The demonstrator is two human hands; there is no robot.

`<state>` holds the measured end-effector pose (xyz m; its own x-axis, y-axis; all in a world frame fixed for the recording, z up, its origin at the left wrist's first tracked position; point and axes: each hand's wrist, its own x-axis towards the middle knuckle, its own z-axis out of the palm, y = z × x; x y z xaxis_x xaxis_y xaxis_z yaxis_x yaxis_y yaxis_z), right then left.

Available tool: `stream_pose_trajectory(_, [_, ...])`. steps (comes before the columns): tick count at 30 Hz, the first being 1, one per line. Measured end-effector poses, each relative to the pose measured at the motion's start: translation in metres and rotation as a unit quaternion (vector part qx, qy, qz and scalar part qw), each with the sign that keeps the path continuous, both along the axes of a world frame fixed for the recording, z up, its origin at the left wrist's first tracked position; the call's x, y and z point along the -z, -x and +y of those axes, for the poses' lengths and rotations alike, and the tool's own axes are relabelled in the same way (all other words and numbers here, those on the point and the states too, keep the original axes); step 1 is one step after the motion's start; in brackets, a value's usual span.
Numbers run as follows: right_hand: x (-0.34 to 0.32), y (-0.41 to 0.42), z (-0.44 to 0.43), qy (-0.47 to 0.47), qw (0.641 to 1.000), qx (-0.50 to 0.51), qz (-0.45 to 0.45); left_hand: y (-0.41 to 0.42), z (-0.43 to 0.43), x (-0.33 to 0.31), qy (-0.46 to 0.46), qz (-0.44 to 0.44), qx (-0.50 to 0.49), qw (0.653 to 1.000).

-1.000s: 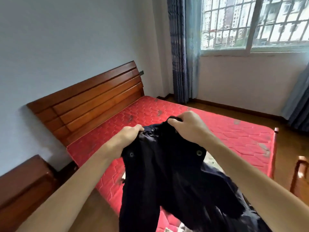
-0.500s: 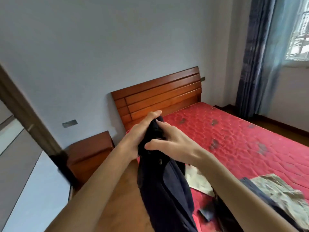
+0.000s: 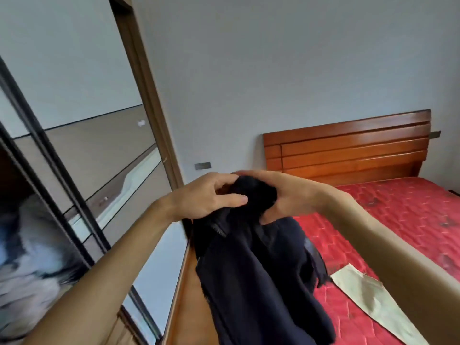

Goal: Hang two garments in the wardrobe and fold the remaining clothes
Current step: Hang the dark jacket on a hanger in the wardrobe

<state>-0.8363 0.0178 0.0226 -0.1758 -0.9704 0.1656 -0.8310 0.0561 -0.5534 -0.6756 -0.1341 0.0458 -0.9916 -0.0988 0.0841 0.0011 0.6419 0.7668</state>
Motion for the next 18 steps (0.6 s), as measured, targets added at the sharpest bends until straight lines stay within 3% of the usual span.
stream_pose_trajectory(4, [-0.020, -0.038, -0.077, -0.068, 0.996, -0.012, 0.063, -0.057, -0.060, -0.013, 0.102, -0.013, -0.025, 0.994])
stream_pose_trajectory(11, [0.000, -0.061, -0.189, 0.014, 0.994, -0.058, 0.095, -0.148, -0.166, 0.001, 0.208, 0.027, -0.202, 0.957])
stream_pose_trajectory(15, [0.006, -0.066, -0.244, -0.004, 0.994, -0.108, 0.027, -0.187, -0.206, 0.011, 0.230, 0.054, -0.277, 0.931])
stream_pose_trajectory(18, [0.003, -0.074, -0.289, 0.009, 0.989, -0.139, -0.052, -0.213, -0.233, 0.010, 0.183, 0.086, -0.325, 0.924])
